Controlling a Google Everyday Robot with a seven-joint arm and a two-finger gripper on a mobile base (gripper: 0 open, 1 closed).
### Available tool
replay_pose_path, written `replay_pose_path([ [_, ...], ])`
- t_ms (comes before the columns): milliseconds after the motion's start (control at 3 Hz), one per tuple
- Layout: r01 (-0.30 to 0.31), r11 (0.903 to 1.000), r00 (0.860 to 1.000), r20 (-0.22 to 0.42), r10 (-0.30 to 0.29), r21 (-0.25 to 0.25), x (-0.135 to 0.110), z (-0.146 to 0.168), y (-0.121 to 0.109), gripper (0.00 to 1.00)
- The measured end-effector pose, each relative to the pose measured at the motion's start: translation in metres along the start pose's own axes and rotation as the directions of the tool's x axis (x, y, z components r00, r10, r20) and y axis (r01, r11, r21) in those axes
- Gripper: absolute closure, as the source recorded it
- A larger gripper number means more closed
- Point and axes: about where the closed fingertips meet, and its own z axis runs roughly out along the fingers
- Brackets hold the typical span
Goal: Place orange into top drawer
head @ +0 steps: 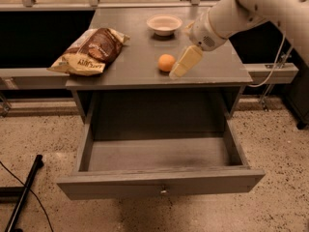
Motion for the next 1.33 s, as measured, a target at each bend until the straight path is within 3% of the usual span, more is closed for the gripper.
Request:
replay_pose_path([
  [333,-0.048,0.9989,0.998,0.030,0.047,0.001,0.001,0.039,-0.018,0.00],
  [667,-0.048,0.9988,0.998,0.027,0.048,0.005,0.003,0.045,-0.018,0.00],
  [1000,-0.089,0.9957,0.992,0.090,0.087,0.026,0.008,0.063,-0.033,0.00],
  [1333,-0.094,0.9952,0.991,0.095,0.090,0.030,0.008,0.067,-0.035,0.18],
])
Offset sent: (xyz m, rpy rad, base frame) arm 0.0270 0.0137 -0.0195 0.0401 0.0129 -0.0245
